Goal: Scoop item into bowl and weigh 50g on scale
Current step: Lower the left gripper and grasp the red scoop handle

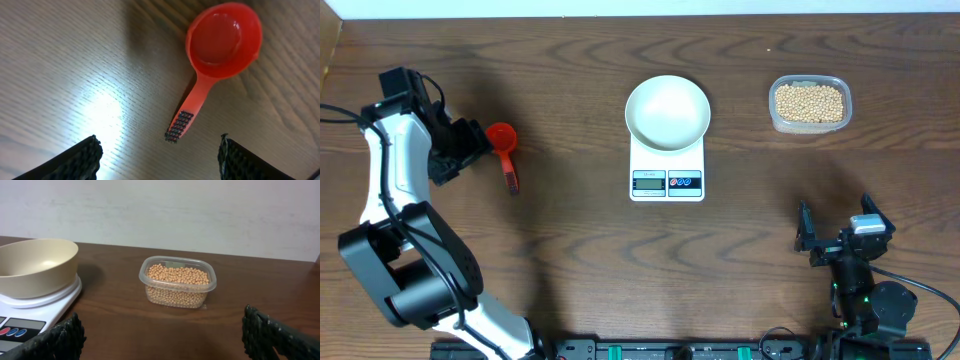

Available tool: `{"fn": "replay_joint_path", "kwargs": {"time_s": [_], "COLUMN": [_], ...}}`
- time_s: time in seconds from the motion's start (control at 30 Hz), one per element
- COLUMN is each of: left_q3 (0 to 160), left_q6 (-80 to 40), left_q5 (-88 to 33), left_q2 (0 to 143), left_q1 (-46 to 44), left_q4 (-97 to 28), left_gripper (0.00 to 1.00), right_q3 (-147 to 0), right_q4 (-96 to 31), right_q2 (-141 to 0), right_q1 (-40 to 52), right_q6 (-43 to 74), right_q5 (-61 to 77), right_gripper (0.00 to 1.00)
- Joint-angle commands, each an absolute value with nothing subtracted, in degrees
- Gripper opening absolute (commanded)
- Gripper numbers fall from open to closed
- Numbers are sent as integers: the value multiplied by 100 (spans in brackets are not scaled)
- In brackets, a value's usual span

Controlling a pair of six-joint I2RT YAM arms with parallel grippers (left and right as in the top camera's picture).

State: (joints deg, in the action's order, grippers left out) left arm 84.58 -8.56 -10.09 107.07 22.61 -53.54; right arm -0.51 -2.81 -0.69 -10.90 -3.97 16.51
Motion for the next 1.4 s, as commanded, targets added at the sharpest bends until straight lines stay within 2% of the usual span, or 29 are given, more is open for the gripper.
{"fn": "replay_joint_path", "kwargs": {"time_s": [0.0,0.17,0.37,0.6,0.7,0.97,1.37], "left_q3": [8571,8571,8571,8530,8530,8514,8508], "left_q6": [-714,-705,45,193,263,279,-290], "left_q5": [-1225,-1343,-2491,-2488,-2486,-2484,-1339], "left_q2": [11037,11255,11461,11574,11574,11574,11609], "left_q1": [2255,2255,2255,2255,2257,2261,2217], "left_q4": [-5367,-5286,-5218,-5251,-5170,-4821,-3205], "left_gripper": [75,69,67,63,58,58,58], "right_q3": [-32,-32,-32,-32,-32,-32,-32], "right_q4": [-303,-303,-303,-303,-303,-303,-303], "right_q2": [-38,-38,-38,-38,-38,-38,-38], "right_q1": [-1044,-1044,-1044,-1044,-1044,-1044,-1044], "right_q6": [-327,-327,-327,-327,-327,-327,-327], "right_q5": [1662,1662,1662,1662,1662,1662,1662], "right_gripper": [99,99,99,99,99,99,99]}}
